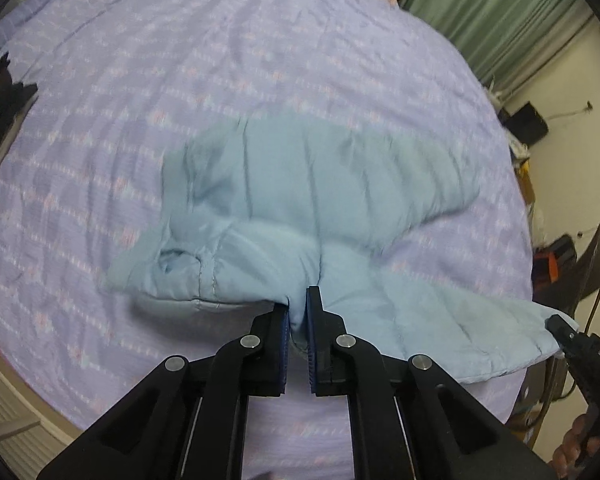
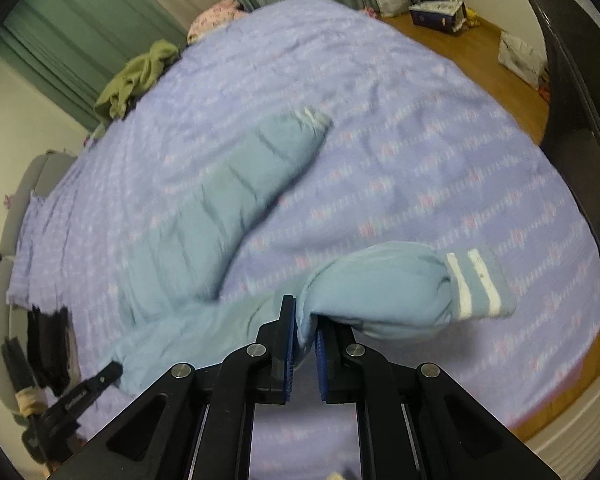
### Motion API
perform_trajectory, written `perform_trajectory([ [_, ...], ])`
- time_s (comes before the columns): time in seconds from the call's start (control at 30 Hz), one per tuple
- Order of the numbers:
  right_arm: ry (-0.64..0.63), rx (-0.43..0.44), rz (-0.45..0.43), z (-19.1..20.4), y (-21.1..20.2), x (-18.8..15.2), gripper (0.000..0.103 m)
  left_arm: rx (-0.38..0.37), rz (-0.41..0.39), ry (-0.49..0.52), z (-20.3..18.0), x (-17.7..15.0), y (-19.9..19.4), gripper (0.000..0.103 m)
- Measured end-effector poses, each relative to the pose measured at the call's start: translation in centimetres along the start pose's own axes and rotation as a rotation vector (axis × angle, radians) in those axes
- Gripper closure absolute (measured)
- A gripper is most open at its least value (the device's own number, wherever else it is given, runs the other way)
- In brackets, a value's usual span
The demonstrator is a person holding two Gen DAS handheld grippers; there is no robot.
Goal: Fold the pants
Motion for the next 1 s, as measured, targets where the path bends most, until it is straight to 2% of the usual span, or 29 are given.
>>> perform_trajectory([
  [0.17, 0.027, 0.016, -0.049, 1.5, 3.5, 4.9, 0.093, 0.006, -0.038, -0.008, -0.8, 4.0, 1.9, 0.094],
  [0.33, -0.003, 0.020, -0.065, 3.5, 7.8, 8.1, 0.093, 0.015, -0.032, -0.050, -0.5, 7.0, 5.1, 0.094],
  [0.43, -0.027, 0.014, -0.044, 4.4, 10.9, 9.1, 0.093, 0.029, -0.014, -0.062, -0.1, 8.4, 7.8, 0.094],
  [0.73, -0.048, -0.017, 0.021, 6.0, 18.7, 11.0, 0.092, 0.069, 0.036, 0.012, -0.1, 10.0, 12.9, 0.091],
  [0.8, -0.046, -0.023, 0.041, 6.0, 19.7, 11.0, 0.082, 0.073, 0.053, 0.018, 0.0, 10.0, 13.2, 0.089],
  [0.83, -0.049, -0.029, 0.045, 5.9, 19.7, 11.1, 0.067, 0.075, 0.058, 0.024, 0.0, 10.1, 13.3, 0.087],
  [0.87, -0.060, -0.039, 0.031, 5.9, 19.5, 11.4, 0.048, 0.069, 0.060, 0.033, -0.1, 10.2, 13.1, 0.086],
  [0.93, -0.083, -0.040, -0.031, 6.2, 18.0, 12.4, 0.031, 0.059, 0.061, 0.045, -0.3, 10.5, 12.7, 0.079],
  [0.97, -0.093, -0.039, -0.057, 6.4, 17.3, 12.9, 0.028, 0.055, 0.058, 0.051, -0.4, 10.7, 12.2, 0.076],
  [1.0, -0.104, -0.034, -0.077, 6.7, 16.4, 13.3, 0.027, 0.055, 0.047, 0.057, -0.4, 11.1, 11.5, 0.061],
])
Point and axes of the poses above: each gripper's, at about its wrist camera, not at the fingertips, and y roughly the way its jaws point, z to its left, x to its top, the point moved 9 cm from there along y, roughly the way its jaws point, and after that the axes turned 15 degrees about -z, right-handed, at the moved point
